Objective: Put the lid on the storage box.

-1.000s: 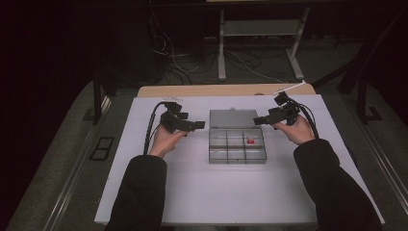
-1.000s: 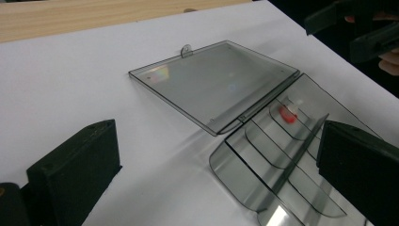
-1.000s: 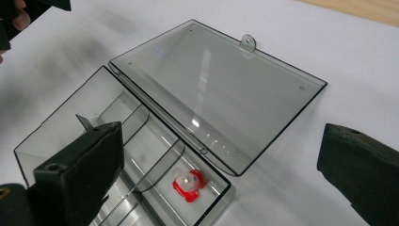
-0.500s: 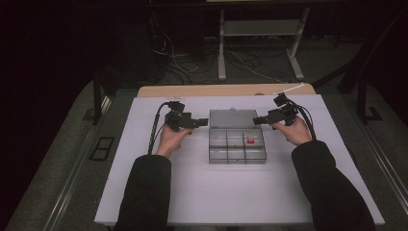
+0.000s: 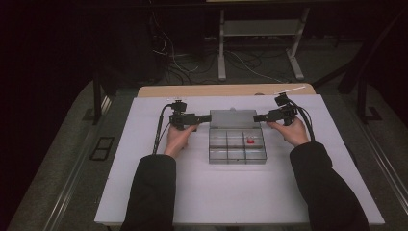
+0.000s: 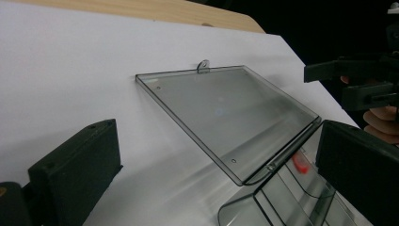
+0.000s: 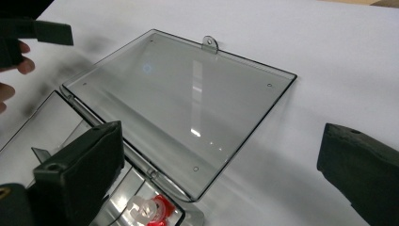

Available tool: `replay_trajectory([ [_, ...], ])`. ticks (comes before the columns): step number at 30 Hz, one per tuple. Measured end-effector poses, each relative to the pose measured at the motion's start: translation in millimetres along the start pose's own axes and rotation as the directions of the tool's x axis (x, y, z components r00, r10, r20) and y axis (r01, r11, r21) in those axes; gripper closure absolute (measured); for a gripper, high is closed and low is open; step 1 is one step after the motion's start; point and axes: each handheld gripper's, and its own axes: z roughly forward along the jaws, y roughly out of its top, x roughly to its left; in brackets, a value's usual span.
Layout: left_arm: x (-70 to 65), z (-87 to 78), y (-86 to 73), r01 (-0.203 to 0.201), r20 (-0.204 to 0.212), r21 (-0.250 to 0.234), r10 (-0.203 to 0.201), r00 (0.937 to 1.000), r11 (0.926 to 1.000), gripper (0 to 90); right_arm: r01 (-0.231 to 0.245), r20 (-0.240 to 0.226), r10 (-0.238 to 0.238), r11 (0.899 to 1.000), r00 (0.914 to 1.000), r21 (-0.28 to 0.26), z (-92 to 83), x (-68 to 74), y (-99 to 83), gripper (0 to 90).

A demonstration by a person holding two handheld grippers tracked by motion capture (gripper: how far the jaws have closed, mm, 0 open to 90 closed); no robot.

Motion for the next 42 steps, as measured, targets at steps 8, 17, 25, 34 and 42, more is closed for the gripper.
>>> replay_trajectory([
  [8,4.0,10.3,-5.8,0.052,0.017,0.020,-0.053,0.9985,0.9984,6.0,-0.015,0.032,0.015,1.000,0.9994,0.017,7.8,-1.5,-2.4,11.0],
  [17,5.0,17.6,-10.5,0.081,0.029,0.056,-0.083,0.9961,0.9951,19.2,-0.031,0.037,0.030,0.999,0.9989,0.016,13.8,-4.8,-9.4,28.8],
  [25,5.0,21.1,-12.1,0.121,0.032,0.045,-0.122,0.9920,0.9917,31.9,-0.085,0.020,0.085,0.996,0.9962,0.013,15.7,-10.5,-14.7,36.8],
  [34,3.5,26.1,-14.9,0.157,0.031,0.066,-0.159,0.9868,0.9854,43.2,-0.131,-0.027,0.131,0.991,0.9910,0.015,14.8,-12.8,-16.6,45.7],
  [42,4.5,30.4,-17.4,0.172,0.060,0.059,-0.176,0.9826,0.9832,50.9,-0.143,-0.025,0.143,0.990,0.9894,0.017,14.8,-10.9,-16.2,48.4],
])
